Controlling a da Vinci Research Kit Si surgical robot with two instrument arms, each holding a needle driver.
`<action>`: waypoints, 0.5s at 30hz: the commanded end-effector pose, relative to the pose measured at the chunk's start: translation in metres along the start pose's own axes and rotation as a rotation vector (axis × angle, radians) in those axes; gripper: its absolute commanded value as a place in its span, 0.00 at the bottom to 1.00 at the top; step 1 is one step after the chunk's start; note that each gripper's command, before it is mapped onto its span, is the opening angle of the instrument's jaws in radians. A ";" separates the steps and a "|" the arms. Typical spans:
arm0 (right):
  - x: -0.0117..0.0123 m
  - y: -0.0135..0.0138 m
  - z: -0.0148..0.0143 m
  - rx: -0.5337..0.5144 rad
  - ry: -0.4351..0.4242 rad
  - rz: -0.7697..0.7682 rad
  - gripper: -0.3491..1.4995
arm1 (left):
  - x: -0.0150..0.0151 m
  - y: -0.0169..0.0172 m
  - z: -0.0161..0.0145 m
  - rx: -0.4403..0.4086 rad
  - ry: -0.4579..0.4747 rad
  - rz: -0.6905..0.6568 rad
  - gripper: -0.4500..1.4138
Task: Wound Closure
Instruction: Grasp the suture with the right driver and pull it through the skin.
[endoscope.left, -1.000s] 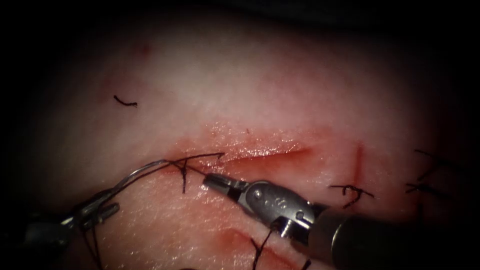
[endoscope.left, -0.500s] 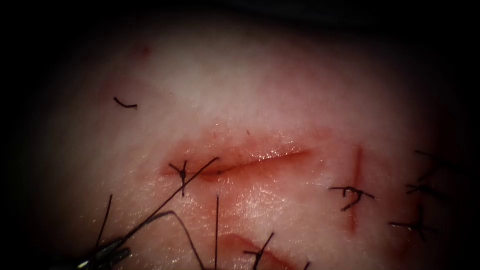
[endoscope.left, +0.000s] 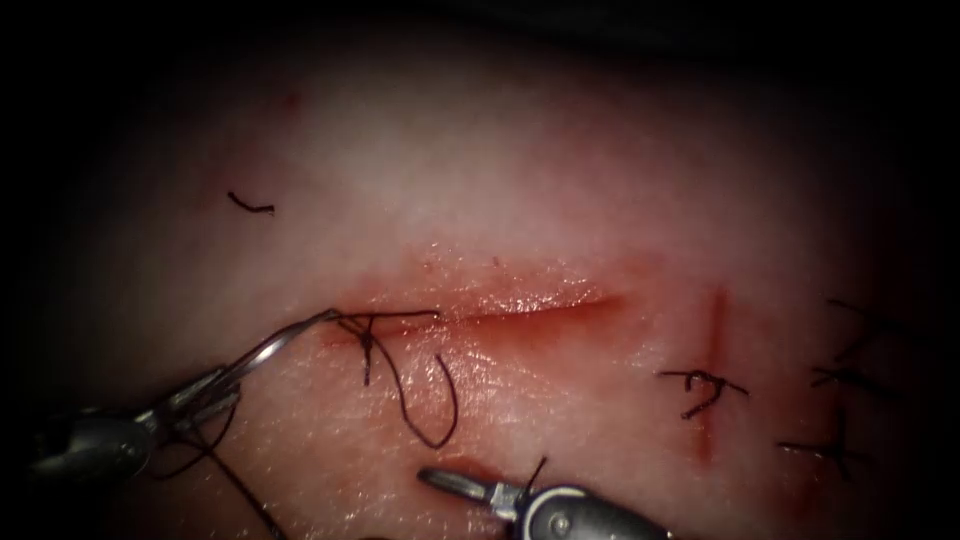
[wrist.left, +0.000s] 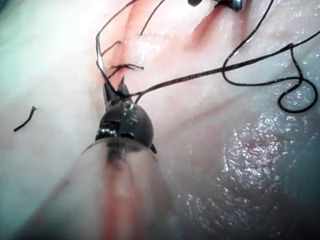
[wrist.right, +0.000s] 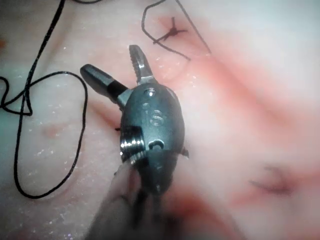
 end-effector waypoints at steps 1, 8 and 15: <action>-0.0001 0.0023 0.0001 -0.024 -0.005 -0.037 0.86 | -0.0003 -0.0008 0.0013 0.014 -0.004 0.003 0.00; -0.0001 0.0057 0.0005 -0.049 -0.013 -0.161 0.83 | -0.0027 -0.0064 0.0025 0.080 -0.062 -0.011 0.00; -0.0032 0.0077 0.0047 -0.089 -0.020 -0.182 0.87 | -0.0038 -0.0069 0.0027 0.095 -0.078 -0.009 0.00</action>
